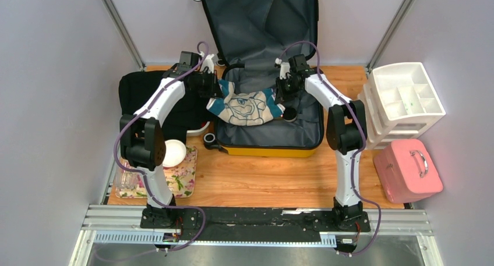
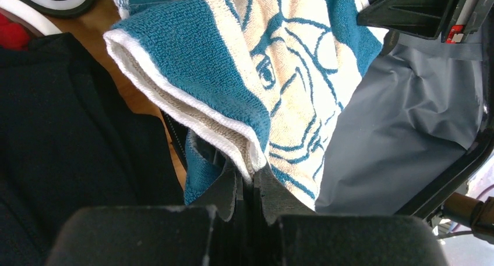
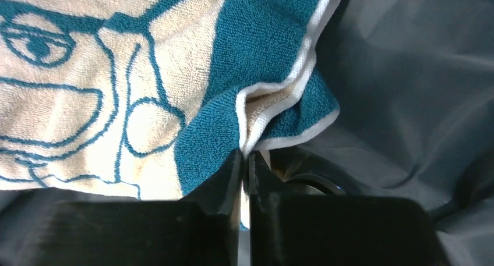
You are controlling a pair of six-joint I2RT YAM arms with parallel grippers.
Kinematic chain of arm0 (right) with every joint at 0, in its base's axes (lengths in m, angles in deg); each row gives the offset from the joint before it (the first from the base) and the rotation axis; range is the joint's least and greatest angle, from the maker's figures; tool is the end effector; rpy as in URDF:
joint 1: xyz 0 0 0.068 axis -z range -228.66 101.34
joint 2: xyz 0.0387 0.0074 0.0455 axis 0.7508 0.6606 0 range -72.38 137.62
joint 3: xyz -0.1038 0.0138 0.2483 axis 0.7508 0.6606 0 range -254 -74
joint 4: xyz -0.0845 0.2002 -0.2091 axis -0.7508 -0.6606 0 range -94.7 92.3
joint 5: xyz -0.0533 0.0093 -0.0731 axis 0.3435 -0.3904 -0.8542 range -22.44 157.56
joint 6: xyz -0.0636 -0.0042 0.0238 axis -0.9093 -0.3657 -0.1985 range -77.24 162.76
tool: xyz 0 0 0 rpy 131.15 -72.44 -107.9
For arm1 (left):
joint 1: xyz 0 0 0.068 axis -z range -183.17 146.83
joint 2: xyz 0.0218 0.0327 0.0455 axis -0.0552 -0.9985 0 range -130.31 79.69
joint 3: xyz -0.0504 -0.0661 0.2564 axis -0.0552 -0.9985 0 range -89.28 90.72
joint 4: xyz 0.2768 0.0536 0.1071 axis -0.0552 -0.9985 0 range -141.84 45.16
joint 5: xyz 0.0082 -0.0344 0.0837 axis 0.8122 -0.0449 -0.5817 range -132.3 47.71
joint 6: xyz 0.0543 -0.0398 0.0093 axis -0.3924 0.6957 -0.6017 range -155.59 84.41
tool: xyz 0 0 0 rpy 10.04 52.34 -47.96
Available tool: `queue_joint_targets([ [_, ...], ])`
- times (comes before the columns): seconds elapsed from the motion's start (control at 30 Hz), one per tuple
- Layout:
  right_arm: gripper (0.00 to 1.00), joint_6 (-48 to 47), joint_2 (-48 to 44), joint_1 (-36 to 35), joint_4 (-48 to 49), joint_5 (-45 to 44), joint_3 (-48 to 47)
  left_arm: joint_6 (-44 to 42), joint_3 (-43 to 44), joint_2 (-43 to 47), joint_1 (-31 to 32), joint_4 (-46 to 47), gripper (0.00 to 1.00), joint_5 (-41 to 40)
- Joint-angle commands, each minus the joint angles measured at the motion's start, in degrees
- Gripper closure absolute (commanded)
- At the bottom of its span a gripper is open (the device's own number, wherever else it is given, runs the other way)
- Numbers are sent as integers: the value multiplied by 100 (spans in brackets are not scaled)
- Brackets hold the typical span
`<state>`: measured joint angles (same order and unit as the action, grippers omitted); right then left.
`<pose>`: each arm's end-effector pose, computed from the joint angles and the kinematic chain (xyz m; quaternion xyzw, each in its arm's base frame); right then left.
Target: Open, take out, and arrange the luggage
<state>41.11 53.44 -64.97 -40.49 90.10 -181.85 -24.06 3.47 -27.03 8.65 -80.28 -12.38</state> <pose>0.4981 0.1676 0.1845 -0.1969 0.9296 0.2192 0.2215 0.4518 -0.1223 0.2599 0.0917 0.9059 -0.3048 0.2792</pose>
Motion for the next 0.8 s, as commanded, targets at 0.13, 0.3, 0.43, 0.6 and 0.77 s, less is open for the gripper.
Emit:
queue_joint_targets([
  [0.13, 100, 112, -795, 129, 51, 794, -192, -740, 428, 370, -126, 151, 100, 208],
  [0.3, 100, 735, -1419, -55, 569, 1015, -298, -1074, 280, 897, -933, 904, 100, 1253],
  [0.43, 100, 1078, -1570, -450, 964, 1024, -578, -1775, 243, 1433, -1365, 1171, 100, 1079],
  [0.6, 100, 1422, -1193, -1109, 1553, 892, -1096, -2410, 534, 1557, -2103, 1030, 100, 675],
  [0.77, 100, 1501, -245, -1988, 2133, 682, -2081, -2453, -317, 1917, -3104, 1644, 100, 464],
])
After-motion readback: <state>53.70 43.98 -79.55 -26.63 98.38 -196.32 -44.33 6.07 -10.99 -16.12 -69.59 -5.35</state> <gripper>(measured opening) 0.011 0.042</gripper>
